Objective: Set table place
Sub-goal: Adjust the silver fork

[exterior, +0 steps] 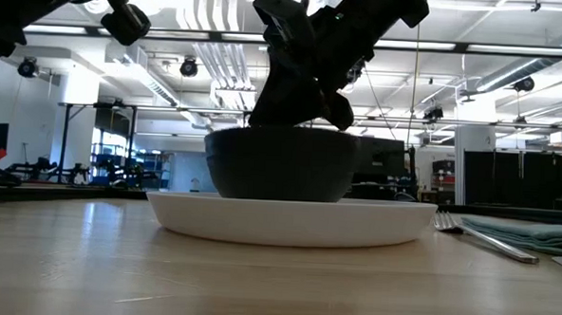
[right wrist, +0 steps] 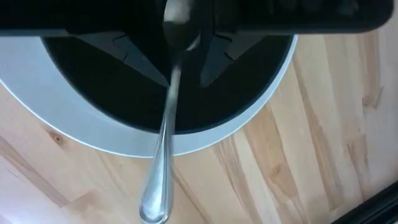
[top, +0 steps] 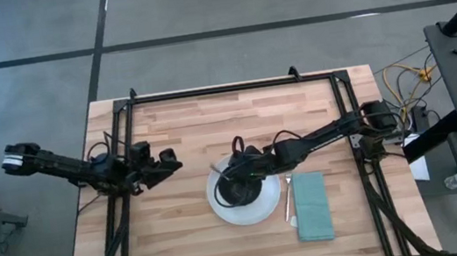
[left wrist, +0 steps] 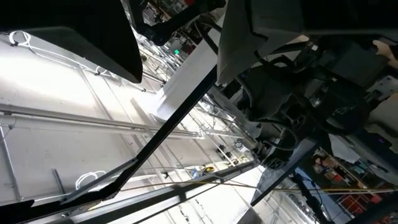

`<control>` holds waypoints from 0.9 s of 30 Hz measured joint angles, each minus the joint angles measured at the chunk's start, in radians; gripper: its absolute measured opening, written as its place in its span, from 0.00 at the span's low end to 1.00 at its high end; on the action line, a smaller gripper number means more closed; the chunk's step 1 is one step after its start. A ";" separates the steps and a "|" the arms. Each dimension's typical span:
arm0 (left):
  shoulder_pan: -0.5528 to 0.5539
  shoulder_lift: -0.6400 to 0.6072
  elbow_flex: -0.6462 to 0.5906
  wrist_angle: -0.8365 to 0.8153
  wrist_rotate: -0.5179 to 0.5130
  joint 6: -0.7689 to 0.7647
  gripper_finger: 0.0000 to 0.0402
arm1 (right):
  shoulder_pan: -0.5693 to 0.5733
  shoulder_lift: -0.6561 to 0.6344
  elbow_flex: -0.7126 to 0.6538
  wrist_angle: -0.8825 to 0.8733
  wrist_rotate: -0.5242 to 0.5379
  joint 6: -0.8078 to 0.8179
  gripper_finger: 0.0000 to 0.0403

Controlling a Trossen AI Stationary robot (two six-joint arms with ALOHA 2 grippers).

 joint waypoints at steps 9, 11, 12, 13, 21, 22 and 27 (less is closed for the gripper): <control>0.000 0.026 0.000 0.000 -0.002 -0.005 0.48 | 0.000 0.000 0.000 -0.002 0.008 0.011 0.23; 0.000 0.031 0.000 0.001 -0.002 -0.005 0.48 | 0.000 0.000 0.000 -0.001 0.008 0.014 0.23; 0.000 0.032 0.000 0.000 -0.002 -0.005 0.48 | 0.000 -0.003 0.000 -0.004 0.008 0.018 0.23; 0.000 0.032 0.000 -0.001 -0.002 -0.005 0.48 | 0.000 -0.004 0.003 -0.008 0.008 0.020 0.22; 0.000 0.032 0.000 0.002 -0.002 0.025 0.48 | 0.005 -0.080 0.069 -0.004 0.035 -0.009 0.21; 0.000 0.035 0.000 0.000 -0.002 0.027 0.48 | 0.005 -0.091 0.076 -0.006 0.037 -0.014 0.21; -0.001 0.052 0.000 -0.001 -0.002 0.020 0.48 | 0.005 -0.166 0.100 -0.006 0.035 0.002 0.19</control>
